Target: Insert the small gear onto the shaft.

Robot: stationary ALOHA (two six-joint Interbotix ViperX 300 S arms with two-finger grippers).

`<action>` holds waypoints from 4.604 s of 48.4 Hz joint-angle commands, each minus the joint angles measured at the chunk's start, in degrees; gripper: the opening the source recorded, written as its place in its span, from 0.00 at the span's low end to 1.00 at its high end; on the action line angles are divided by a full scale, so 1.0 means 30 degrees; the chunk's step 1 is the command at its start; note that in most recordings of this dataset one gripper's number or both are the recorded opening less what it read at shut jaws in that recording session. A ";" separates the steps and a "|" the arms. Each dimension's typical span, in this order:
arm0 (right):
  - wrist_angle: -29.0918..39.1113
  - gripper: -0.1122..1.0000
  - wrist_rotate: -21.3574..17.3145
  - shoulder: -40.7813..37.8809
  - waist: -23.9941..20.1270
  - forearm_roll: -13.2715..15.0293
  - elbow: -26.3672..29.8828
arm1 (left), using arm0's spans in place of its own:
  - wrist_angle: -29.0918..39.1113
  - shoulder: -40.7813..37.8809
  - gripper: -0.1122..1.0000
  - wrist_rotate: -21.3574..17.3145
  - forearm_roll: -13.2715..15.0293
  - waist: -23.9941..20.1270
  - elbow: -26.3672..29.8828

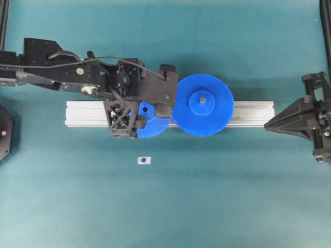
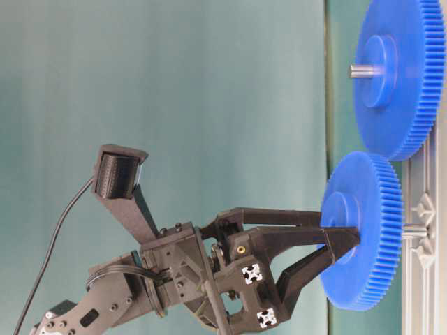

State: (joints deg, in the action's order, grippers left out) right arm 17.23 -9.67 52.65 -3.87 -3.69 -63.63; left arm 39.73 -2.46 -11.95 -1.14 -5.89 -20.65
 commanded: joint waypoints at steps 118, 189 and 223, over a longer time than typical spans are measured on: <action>0.1201 0.16 -0.0293 0.1318 -0.0088 -0.0322 0.0059 | 0.1113 0.3281 0.83 0.2402 -0.0059 -0.0146 -0.1377; 0.1113 0.16 -0.0264 0.3369 0.0176 -0.0234 -0.0996 | -0.2373 1.3535 0.83 0.5332 -0.0059 0.2402 -0.8320; 0.0615 0.16 -0.0264 0.4307 0.0732 -0.0205 -0.1436 | -0.3047 1.3828 0.83 0.5361 -0.0059 0.2402 -0.8789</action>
State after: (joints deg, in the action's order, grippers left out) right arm 19.42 -10.02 65.92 -1.85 -4.39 -68.64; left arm 31.11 38.50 4.13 -1.23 1.14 -47.64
